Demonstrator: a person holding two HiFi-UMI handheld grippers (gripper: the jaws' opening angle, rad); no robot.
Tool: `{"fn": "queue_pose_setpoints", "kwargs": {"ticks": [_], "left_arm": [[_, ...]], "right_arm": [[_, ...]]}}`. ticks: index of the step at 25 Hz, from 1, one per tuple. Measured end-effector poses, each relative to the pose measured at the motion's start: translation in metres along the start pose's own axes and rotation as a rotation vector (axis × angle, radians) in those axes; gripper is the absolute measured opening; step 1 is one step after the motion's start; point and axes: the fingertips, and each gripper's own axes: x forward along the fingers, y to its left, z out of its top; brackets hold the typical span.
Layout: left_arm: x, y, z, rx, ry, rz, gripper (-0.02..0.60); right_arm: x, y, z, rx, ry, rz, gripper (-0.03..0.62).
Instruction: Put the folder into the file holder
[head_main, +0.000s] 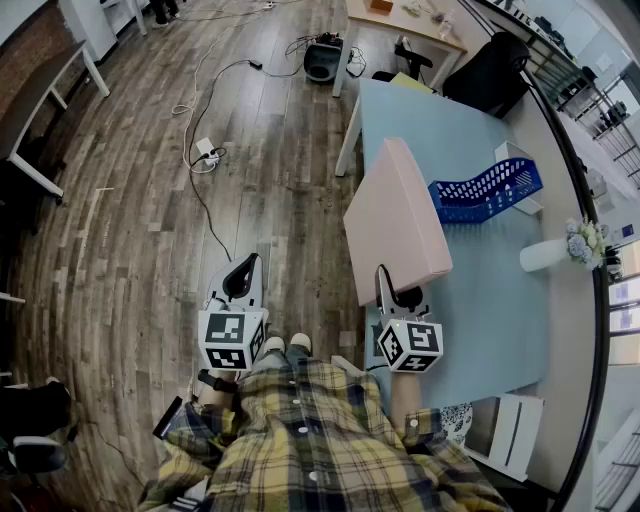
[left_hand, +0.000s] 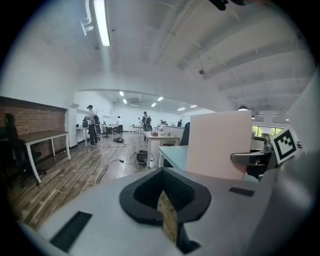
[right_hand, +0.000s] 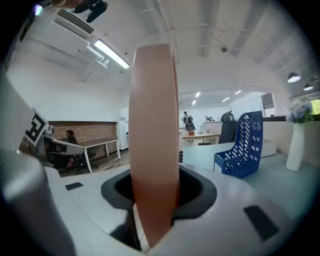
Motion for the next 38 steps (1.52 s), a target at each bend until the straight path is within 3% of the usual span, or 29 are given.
{"fn": "queue_pose_setpoints", "kwargs": {"ticks": [14,38], "left_arm": [[0.017,0.001,0.0,0.024,0.026,-0.02,-0.009],[0.216,0.134,0.077,0.059,0.021,-0.191,-0.009]], "right_arm": [[0.011,-0.006,0.01,0.047,-0.027,-0.007,0.173],[0.217,0.001,0.06,0.062,-0.026,-0.171,0.173]]}}
